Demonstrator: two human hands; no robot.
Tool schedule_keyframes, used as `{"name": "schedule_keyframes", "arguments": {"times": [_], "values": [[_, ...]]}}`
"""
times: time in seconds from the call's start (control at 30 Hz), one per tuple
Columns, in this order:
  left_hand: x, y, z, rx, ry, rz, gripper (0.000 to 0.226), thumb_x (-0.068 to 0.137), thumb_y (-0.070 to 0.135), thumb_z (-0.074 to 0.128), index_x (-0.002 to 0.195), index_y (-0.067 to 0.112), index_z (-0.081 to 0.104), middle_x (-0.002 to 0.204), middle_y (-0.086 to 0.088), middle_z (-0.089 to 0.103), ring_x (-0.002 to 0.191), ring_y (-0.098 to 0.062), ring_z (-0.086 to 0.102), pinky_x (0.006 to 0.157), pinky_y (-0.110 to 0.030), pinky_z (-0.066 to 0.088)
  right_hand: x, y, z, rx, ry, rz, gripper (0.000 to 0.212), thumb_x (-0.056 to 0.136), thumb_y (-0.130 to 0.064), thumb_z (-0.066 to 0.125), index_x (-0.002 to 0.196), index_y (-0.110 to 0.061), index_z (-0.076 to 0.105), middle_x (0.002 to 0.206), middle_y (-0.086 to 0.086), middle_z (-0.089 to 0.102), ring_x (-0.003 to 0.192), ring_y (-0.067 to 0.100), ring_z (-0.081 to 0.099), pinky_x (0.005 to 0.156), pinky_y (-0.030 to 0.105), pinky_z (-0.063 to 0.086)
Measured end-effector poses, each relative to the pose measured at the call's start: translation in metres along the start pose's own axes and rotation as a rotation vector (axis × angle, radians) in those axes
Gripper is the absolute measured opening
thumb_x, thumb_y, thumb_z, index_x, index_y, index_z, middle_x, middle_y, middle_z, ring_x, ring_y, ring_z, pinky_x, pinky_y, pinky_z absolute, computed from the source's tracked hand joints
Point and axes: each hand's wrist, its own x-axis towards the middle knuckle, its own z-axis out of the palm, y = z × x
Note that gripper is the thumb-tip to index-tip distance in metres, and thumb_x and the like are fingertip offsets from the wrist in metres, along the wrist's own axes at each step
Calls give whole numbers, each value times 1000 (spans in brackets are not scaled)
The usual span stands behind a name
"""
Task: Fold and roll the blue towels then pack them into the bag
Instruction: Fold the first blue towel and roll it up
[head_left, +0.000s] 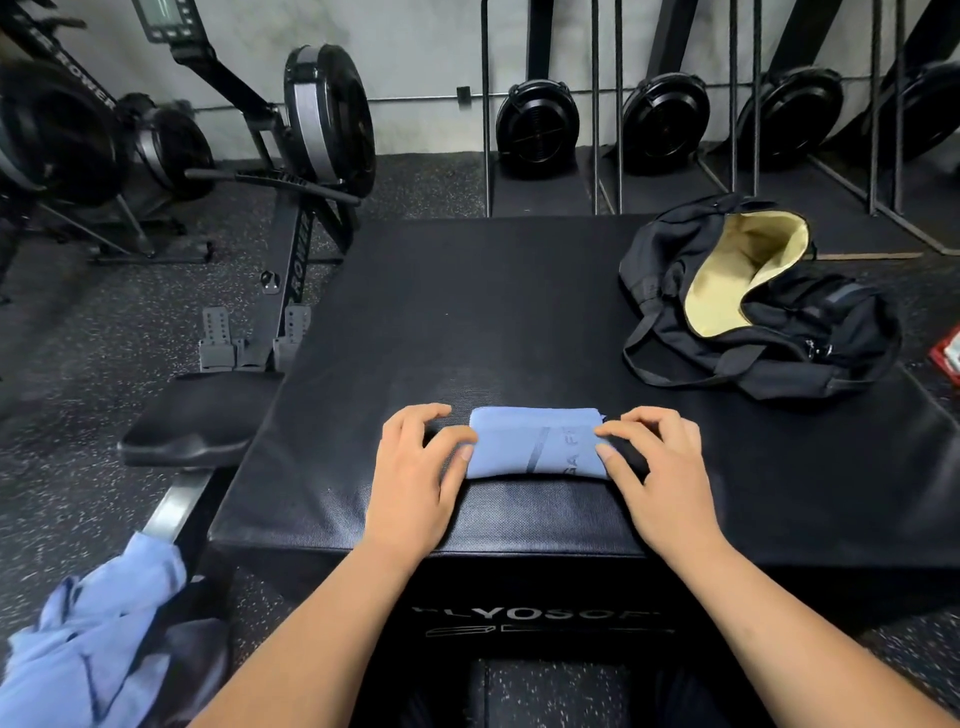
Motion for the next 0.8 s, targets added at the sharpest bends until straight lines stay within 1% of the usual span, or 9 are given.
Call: {"name": "schedule_keyframes", "arguments": {"times": [0.1, 0.17, 0.27, 0.4, 0.53, 0.6, 0.67, 0.73, 0.8], "values": [[1, 1, 0, 37, -54, -25, 35, 100, 47, 65, 130, 30, 70, 144, 4, 50, 139, -22, 39, 116, -40, 37, 1, 0, 2, -98, -26, 22, 33, 97, -55, 63, 125, -37, 70, 125, -14, 49, 123, 17, 42, 103, 42, 46], [1, 1, 1, 68, -120, -25, 48, 95, 51, 69, 138, 31, 64, 147, 6, 48, 142, -23, 35, 120, -39, 33, 1, -1, 2, -173, -100, 25, 48, 90, -61, 68, 132, -38, 63, 130, -15, 46, 128, 17, 40, 107, 40, 40], [3, -5, 2, 25, -135, -62, 42, 98, 46, 68, 137, 32, 64, 147, 10, 47, 144, -21, 32, 120, -44, 34, 3, 0, 2, -209, -138, 27, 53, 88, -63, 69, 134, -39, 61, 132, -18, 45, 130, 16, 39, 106, 41, 39], [3, -10, 4, -56, -142, -130, 39, 102, 55, 54, 118, 25, 74, 143, 15, 51, 144, -16, 31, 120, -42, 33, 5, 4, 4, -141, -101, 47, 50, 90, -74, 52, 110, -33, 72, 121, -24, 54, 125, 10, 43, 101, 40, 37], [6, -12, 5, -91, -148, -185, 39, 102, 58, 50, 99, 27, 74, 138, 17, 55, 143, -12, 31, 119, -41, 33, 6, 8, 5, -71, -91, 83, 51, 87, -79, 51, 84, -33, 72, 109, -26, 60, 116, 5, 45, 100, 39, 36], [7, -11, 6, -99, -154, -211, 35, 103, 58, 53, 95, 30, 73, 137, 16, 56, 143, -12, 30, 118, -38, 32, 8, 9, 4, -50, -109, 110, 53, 85, -81, 50, 80, -33, 71, 106, -27, 62, 113, 4, 46, 101, 41, 37], [7, -8, 5, -108, -140, -244, 31, 101, 58, 57, 95, 33, 73, 135, 14, 56, 142, -11, 30, 117, -33, 29, 9, 6, 3, -25, -128, 126, 47, 86, -80, 53, 94, -39, 73, 107, -29, 62, 115, 4, 47, 103, 40, 36], [10, -5, 5, -118, -107, -274, 25, 98, 58, 61, 98, 36, 73, 130, 13, 57, 138, -9, 31, 116, -31, 29, 9, 2, -1, 8, -147, 138, 38, 89, -70, 62, 121, -50, 68, 112, -27, 62, 120, 2, 46, 106, 35, 33], [14, -3, 7, -122, -79, -312, 23, 95, 58, 65, 104, 37, 71, 123, 15, 59, 133, -9, 34, 115, -33, 34, 10, -2, -5, 50, -160, 148, 36, 91, -59, 68, 126, -60, 63, 113, -24, 63, 121, 2, 47, 106, 29, 31]]}}
